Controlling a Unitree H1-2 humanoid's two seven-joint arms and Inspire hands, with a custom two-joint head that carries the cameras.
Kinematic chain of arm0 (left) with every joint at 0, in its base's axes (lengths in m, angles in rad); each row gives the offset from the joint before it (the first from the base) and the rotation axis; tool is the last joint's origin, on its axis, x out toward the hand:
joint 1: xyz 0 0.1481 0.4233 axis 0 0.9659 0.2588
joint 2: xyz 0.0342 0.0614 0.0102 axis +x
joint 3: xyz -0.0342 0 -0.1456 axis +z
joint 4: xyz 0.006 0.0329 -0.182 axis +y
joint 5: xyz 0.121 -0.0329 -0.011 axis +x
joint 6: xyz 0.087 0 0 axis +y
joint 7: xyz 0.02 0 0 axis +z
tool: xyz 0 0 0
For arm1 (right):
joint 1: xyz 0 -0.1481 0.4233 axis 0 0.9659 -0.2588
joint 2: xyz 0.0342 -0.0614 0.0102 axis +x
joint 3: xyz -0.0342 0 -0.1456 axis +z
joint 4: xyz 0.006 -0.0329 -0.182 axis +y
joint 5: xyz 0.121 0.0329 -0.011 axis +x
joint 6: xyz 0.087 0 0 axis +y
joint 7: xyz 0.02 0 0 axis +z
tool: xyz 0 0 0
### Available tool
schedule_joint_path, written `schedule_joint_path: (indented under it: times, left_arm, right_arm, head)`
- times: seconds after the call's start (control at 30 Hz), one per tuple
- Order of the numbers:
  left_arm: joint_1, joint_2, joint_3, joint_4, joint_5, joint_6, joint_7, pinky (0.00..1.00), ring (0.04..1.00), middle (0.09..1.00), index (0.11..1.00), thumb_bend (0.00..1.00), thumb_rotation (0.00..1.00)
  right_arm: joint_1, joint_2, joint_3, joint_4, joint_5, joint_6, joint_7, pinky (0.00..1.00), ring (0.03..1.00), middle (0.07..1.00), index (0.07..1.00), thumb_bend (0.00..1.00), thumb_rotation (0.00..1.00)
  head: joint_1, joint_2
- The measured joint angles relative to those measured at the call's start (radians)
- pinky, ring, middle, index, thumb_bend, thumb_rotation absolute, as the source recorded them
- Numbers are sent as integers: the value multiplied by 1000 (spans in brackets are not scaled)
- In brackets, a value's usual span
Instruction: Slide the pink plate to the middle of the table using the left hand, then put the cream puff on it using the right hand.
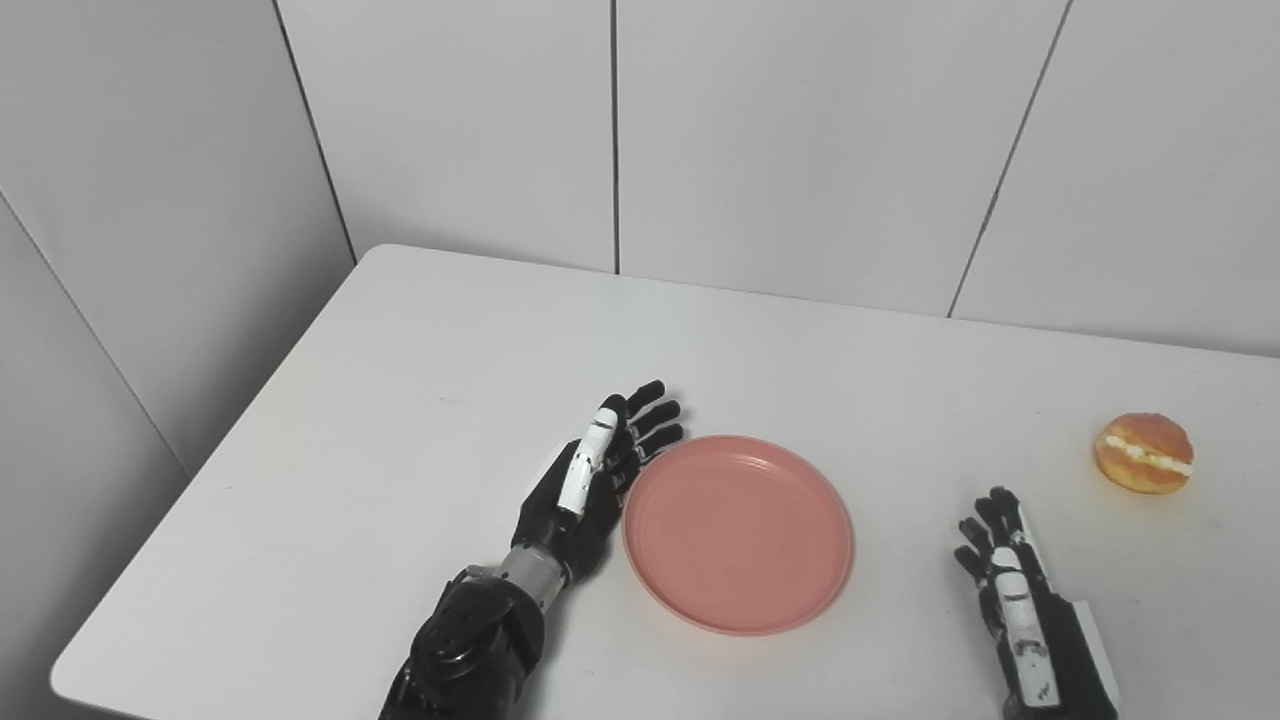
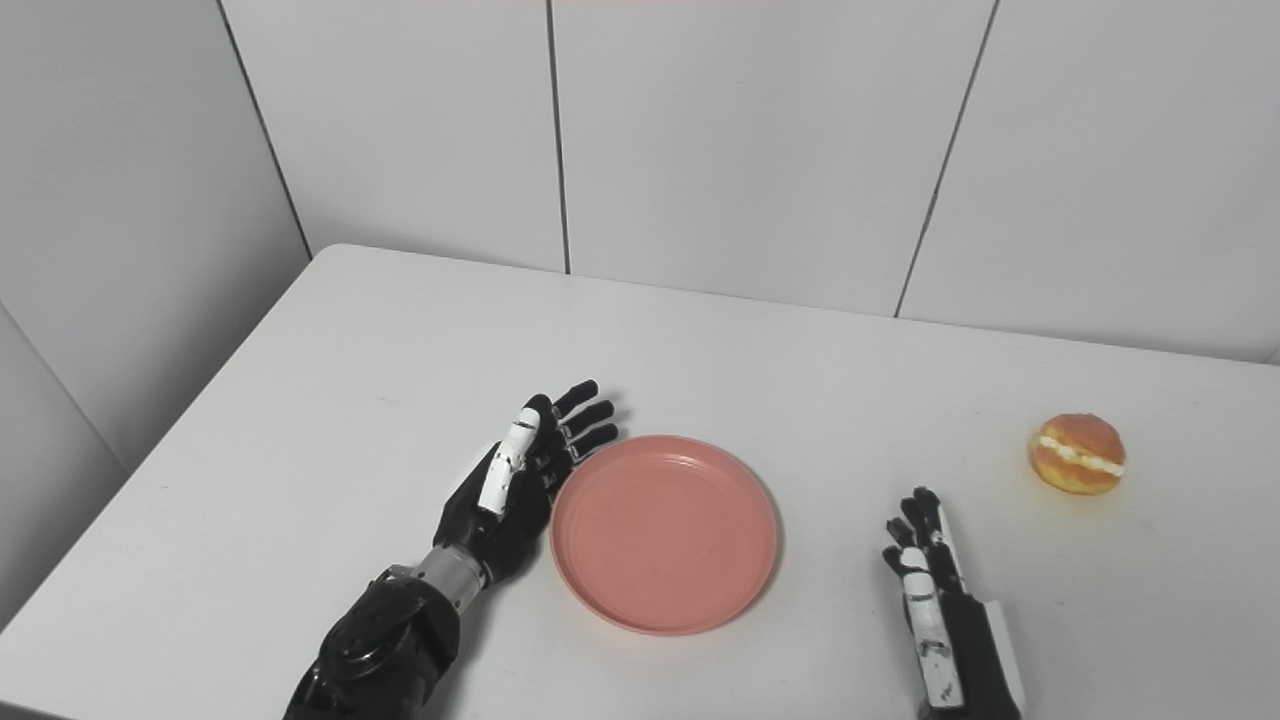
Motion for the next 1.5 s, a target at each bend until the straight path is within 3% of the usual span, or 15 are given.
schedule_joint_path:
  times: [0.27, 0.57, 0.83, 1.0, 1.17, 1.37, 1.5]
  left_arm:
    - [46, -9, -43, -43, 0, 4, -19, 931, 916, 921, 904, 398, 1000]
    - [49, -15, -41, -45, 0, 4, -20, 940, 920, 927, 911, 406, 1000]
    - [61, -41, -26, -44, -3, -10, -20, 954, 933, 938, 922, 401, 1000]
    - [65, -43, -7, -19, -4, -62, -27, 952, 931, 936, 921, 407, 1000]
    - [60, -40, 23, 28, -4, -132, -35, 958, 934, 935, 922, 423, 1000]
    - [45, -33, 44, 79, -5, -192, -50, 959, 939, 939, 920, 450, 1000]
    - [43, -28, 44, 93, 0, -211, -57, 954, 932, 928, 906, 427, 1000]
  right_arm:
    - [4, 8, 8, -7, -20, 5, -16, 942, 961, 982, 995, 317, 982]
    - [11, 15, 11, -16, -20, 7, -19, 939, 959, 982, 998, 314, 974]
    - [13, 18, 7, -33, -26, 40, -40, 950, 936, 962, 975, 432, 889]
    - [10, 16, 7, -44, -47, 55, -46, 972, 942, 956, 971, 503, 907]
    - [1, 8, -2, -69, -86, 72, -62, 964, 937, 949, 960, 488, 897]
    - [-36, -2, -25, -139, -113, 96, -79, 962, 940, 958, 969, 514, 911]
    - [-85, -31, -30, -177, -166, 105, -82, 941, 943, 955, 974, 521, 983]
  head:
    - [-32, 22]
    - [-77, 35]
    - [-149, 37]
    - [-219, 26]
    - [-288, 2]
    - [-324, -9]
    - [-345, -20]
